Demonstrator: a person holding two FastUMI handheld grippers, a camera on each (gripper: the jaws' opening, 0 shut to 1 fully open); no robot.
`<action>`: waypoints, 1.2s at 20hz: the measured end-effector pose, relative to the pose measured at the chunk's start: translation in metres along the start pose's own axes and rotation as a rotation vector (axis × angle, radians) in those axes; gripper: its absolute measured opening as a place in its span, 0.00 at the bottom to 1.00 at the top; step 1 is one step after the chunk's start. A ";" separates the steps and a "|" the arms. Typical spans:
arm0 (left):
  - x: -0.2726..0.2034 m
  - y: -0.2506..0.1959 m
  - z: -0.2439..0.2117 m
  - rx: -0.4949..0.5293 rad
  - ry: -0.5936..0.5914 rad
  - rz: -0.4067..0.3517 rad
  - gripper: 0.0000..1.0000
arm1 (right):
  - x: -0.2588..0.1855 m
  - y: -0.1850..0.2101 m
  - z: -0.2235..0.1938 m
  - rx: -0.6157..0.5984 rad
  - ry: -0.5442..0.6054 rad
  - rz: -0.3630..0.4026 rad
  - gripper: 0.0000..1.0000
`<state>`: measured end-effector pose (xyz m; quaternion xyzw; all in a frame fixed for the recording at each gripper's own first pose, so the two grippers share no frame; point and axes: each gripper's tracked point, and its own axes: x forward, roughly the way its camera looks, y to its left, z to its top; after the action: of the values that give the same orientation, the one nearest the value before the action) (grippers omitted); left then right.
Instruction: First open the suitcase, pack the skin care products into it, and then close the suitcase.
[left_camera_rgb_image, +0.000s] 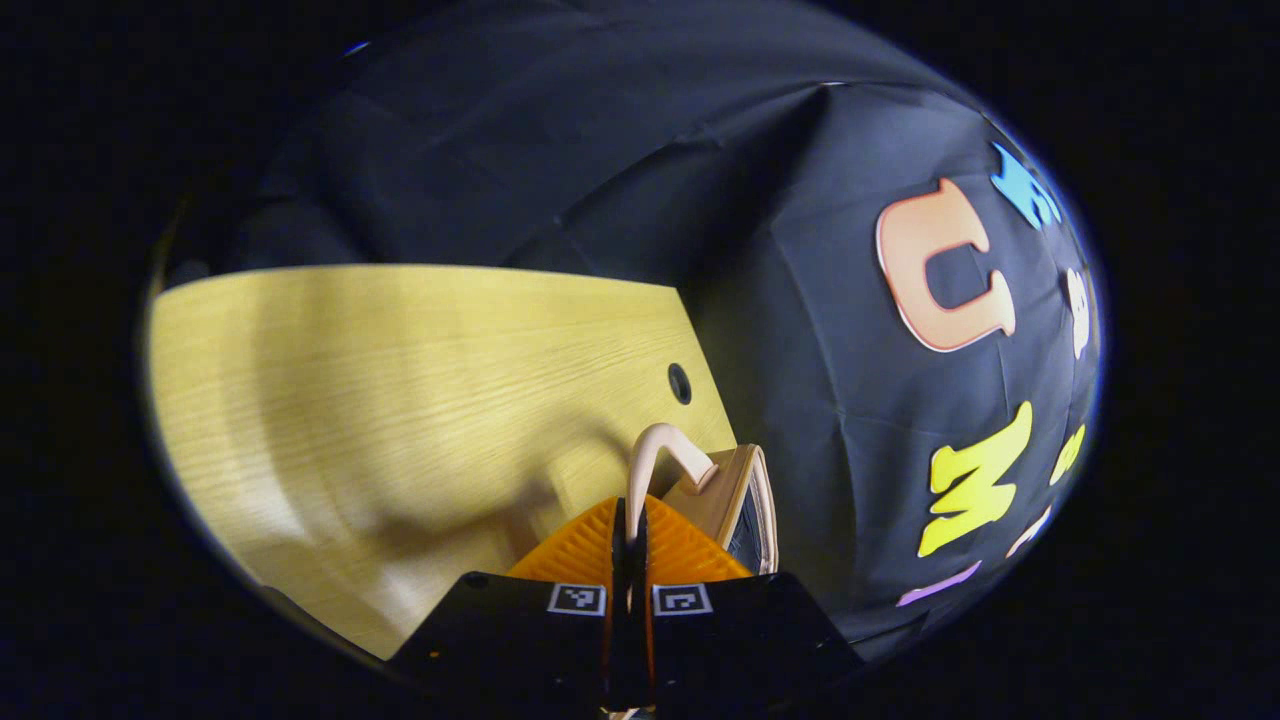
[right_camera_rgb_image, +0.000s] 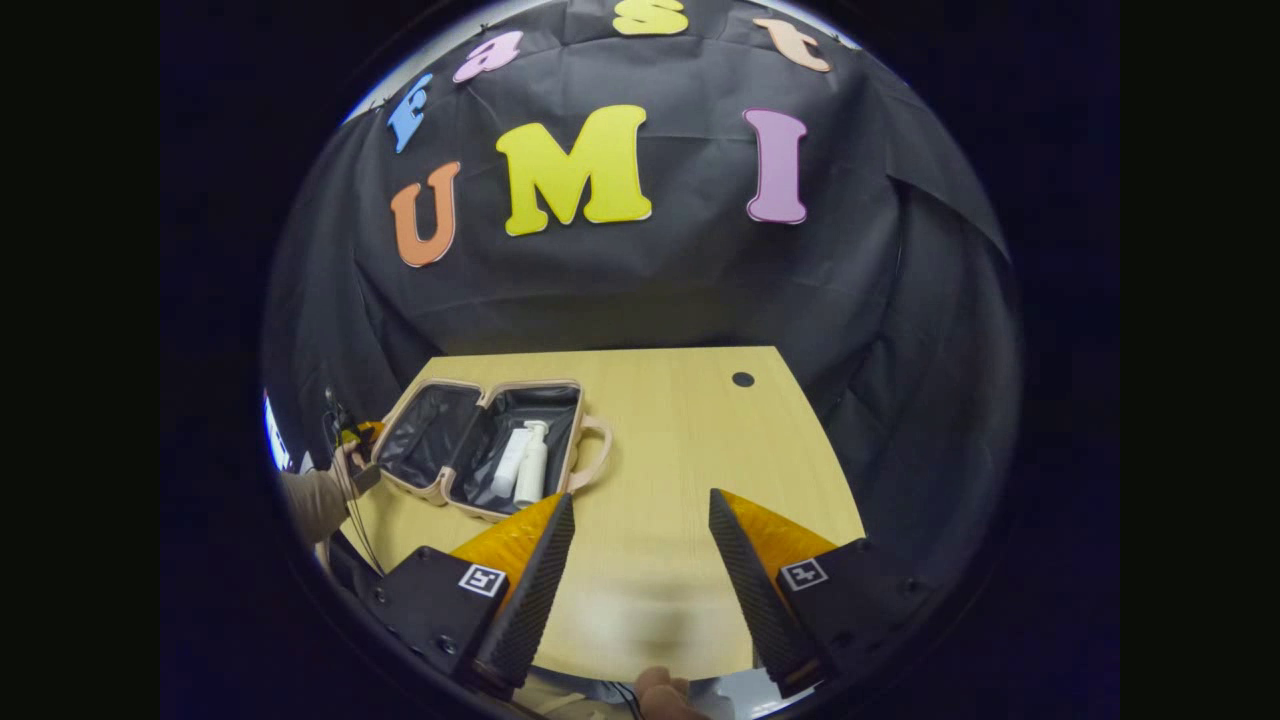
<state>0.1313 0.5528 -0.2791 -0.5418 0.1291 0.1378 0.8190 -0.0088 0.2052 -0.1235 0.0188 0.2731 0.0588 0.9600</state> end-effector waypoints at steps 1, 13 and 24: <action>-0.006 -0.014 0.004 0.054 -0.018 0.002 0.03 | 0.000 -0.002 0.002 -0.010 -0.009 -0.001 0.81; -0.096 -0.186 -0.023 0.673 -0.267 -0.013 0.03 | 0.005 0.001 0.048 -0.152 -0.165 0.144 0.81; -0.123 -0.297 -0.142 1.006 -0.307 -0.098 0.03 | 0.008 -0.037 0.055 -0.152 -0.163 0.210 0.81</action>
<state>0.1168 0.3000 -0.0355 -0.0606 0.0324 0.0981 0.9928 0.0309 0.1688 -0.0836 -0.0210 0.1855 0.1775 0.9663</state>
